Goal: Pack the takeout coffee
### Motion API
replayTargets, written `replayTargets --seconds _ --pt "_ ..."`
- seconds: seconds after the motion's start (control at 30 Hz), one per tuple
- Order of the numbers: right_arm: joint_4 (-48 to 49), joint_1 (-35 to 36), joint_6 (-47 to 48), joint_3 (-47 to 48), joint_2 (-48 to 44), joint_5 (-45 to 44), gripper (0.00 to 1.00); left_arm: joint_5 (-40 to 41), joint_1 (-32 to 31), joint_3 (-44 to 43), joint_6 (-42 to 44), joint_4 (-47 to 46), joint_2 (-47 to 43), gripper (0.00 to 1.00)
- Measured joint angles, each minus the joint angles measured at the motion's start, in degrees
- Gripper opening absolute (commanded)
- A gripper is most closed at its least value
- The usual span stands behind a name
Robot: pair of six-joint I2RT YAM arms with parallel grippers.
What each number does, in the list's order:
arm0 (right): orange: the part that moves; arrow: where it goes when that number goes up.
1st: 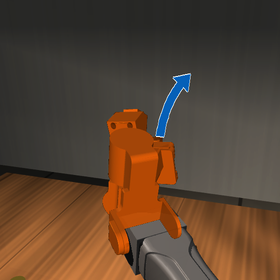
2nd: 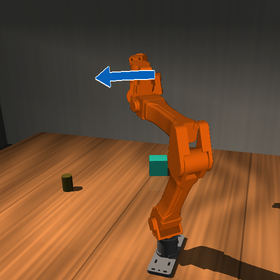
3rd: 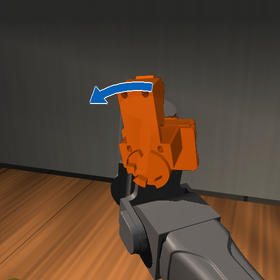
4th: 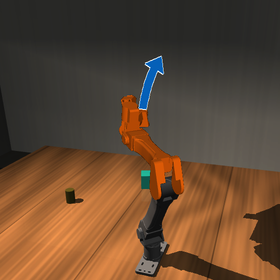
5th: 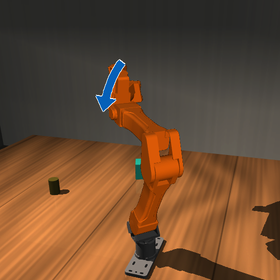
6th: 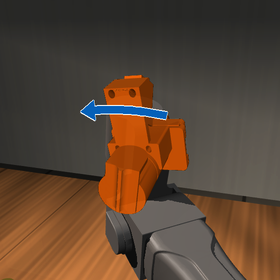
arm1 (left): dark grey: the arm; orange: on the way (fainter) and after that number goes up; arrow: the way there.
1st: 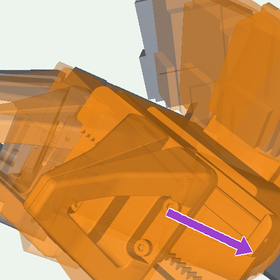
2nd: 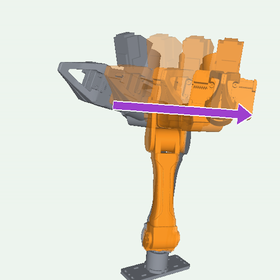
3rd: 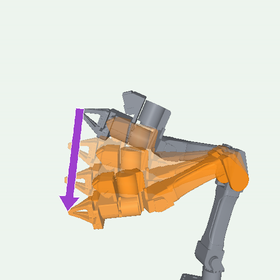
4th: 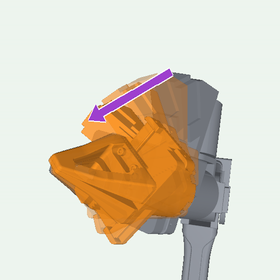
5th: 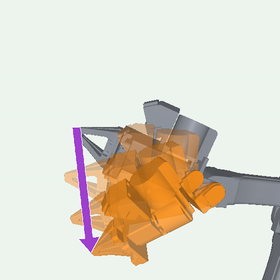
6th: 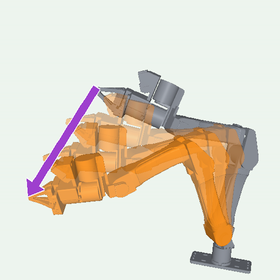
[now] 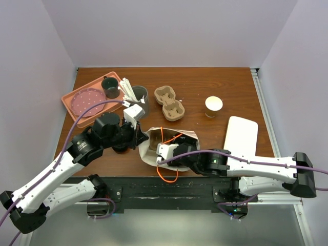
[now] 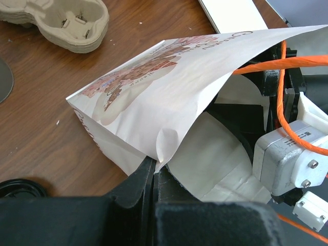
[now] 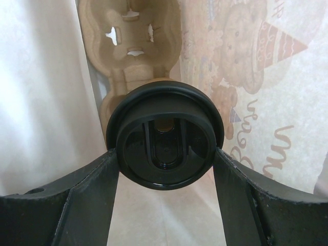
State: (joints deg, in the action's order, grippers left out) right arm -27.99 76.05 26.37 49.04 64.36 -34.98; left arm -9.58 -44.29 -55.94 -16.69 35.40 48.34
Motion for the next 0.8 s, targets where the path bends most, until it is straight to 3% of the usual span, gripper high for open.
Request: replayTargets --seconds 0.8 --pt "-2.03 -2.43 -2.38 -1.20 -1.01 0.46 0.13 1.01 -1.40 -0.57 0.42 -1.16 1.81 0.00"
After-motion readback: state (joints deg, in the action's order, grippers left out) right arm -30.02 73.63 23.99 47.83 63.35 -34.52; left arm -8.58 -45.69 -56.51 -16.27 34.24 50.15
